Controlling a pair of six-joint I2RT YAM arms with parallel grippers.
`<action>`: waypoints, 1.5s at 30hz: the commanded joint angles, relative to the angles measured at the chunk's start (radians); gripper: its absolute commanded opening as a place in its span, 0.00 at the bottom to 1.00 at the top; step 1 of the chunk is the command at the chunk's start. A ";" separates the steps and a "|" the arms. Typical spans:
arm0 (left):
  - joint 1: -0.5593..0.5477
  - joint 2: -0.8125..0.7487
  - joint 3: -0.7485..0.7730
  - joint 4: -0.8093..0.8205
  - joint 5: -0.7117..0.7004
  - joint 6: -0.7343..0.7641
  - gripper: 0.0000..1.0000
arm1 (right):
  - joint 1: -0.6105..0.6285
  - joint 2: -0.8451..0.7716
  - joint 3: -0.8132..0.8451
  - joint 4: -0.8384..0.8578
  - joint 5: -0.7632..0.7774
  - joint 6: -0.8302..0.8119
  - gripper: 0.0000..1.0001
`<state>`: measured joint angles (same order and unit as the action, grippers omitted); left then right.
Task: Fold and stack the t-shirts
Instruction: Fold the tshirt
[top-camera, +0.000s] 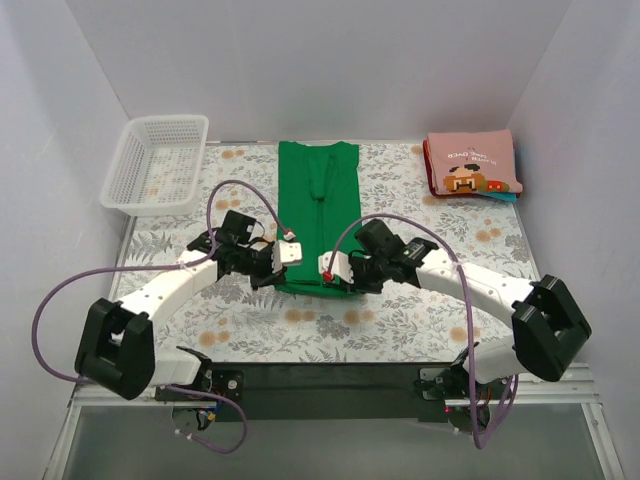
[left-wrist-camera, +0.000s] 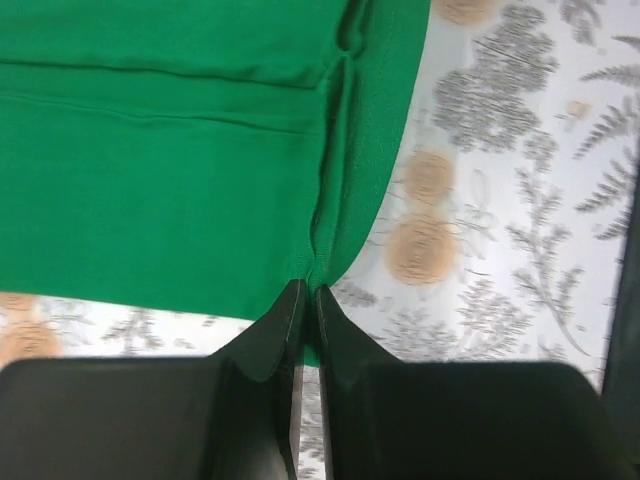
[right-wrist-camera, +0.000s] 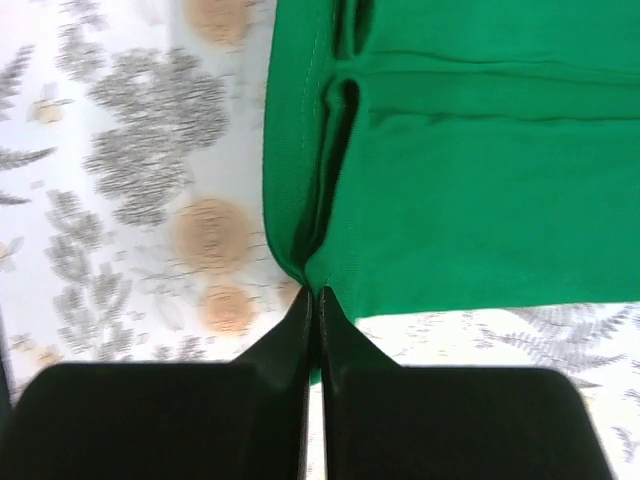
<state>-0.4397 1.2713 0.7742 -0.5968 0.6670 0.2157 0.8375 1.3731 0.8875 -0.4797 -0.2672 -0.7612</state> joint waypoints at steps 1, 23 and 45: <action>0.042 0.080 0.085 0.046 0.042 0.050 0.00 | -0.057 0.063 0.109 -0.002 -0.027 -0.091 0.01; 0.237 0.727 0.698 0.209 0.091 0.119 0.00 | -0.348 0.655 0.746 0.007 -0.086 -0.345 0.01; 0.253 0.499 0.455 0.450 0.036 -0.139 0.52 | -0.388 0.477 0.659 0.058 -0.109 -0.171 0.65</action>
<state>-0.1860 1.9148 1.2930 -0.1795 0.6544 0.1249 0.4313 1.9705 1.6108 -0.4191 -0.3008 -0.9756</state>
